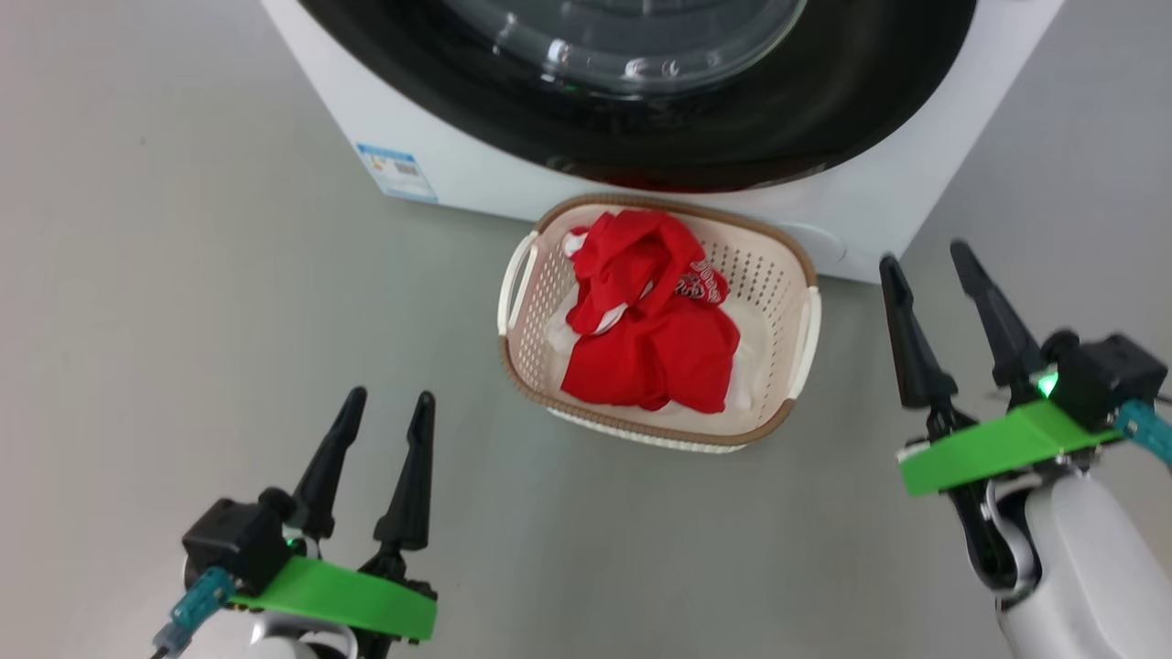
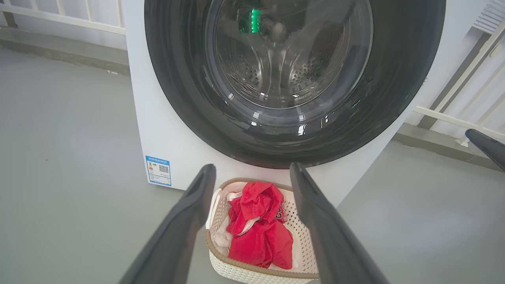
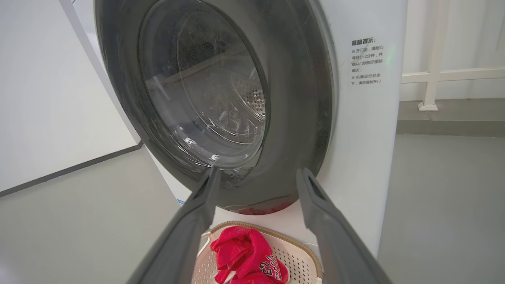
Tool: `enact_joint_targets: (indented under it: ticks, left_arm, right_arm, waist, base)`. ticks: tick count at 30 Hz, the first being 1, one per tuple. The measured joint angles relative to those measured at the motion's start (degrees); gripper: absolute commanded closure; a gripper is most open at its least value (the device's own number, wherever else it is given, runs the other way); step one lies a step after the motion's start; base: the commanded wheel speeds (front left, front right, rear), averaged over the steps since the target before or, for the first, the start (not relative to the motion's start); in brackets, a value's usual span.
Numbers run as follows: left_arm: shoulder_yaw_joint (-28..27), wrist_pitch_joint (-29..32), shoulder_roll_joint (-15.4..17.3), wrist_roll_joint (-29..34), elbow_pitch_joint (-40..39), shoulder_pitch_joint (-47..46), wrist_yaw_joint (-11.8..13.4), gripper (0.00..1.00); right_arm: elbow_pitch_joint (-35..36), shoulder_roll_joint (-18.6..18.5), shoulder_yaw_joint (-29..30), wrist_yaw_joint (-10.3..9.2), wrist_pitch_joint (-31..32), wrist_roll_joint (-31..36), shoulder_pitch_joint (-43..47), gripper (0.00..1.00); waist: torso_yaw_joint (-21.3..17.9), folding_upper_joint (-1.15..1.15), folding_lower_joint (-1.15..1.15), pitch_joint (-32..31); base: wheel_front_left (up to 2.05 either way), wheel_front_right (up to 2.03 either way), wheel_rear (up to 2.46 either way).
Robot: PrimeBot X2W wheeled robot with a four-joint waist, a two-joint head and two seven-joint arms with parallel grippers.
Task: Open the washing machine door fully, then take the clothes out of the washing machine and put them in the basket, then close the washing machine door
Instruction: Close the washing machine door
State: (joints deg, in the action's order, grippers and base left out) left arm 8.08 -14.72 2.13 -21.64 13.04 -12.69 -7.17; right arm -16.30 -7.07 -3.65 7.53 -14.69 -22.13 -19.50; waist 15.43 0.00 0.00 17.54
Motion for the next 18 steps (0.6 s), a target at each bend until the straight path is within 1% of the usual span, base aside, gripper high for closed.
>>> enact_joint_targets:
  ticks: [12,18]
  left_arm:
    - [-0.8,0.0,2.4,0.4,-0.6,4.1,0.0,0.00]
    - [-1.1,0.0,3.0,0.4,-0.9,5.3,0.0,0.00]
  right_arm:
    - [2.6,1.8,2.8,0.00,0.0,0.0,10.7,0.00]
    - [3.3,2.3,3.8,0.00,0.0,-0.1,15.4,0.00]
  waist:
    - [-4.0,0.00,0.00,-5.0]
    - [-5.7,0.00,0.00,-7.1]
  base:
    - [0.00,0.00,0.00]
    - [0.00,0.00,0.00]
